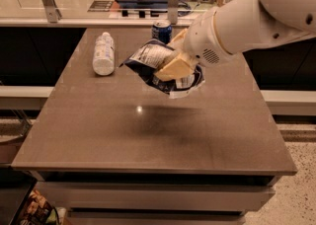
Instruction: Pick blue chip bag
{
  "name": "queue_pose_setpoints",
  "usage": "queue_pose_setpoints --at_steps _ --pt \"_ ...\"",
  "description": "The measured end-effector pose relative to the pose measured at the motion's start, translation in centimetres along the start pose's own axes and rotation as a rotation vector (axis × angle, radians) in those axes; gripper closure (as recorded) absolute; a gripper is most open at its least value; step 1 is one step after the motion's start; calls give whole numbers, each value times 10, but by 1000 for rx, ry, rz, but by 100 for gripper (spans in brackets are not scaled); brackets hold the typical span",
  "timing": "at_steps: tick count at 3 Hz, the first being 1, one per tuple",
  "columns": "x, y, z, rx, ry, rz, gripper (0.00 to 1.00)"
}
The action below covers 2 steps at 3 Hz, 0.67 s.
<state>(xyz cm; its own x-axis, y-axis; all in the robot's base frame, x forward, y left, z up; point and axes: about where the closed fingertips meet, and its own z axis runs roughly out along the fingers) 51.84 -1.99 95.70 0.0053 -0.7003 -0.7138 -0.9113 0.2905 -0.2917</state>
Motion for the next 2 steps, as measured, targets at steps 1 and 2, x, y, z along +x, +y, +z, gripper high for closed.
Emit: queue_pose_setpoints --at_steps 1,2 --pt "-10 -1 -11 32 -21 -26 100" --pt "-10 -1 -11 32 -21 -26 100"
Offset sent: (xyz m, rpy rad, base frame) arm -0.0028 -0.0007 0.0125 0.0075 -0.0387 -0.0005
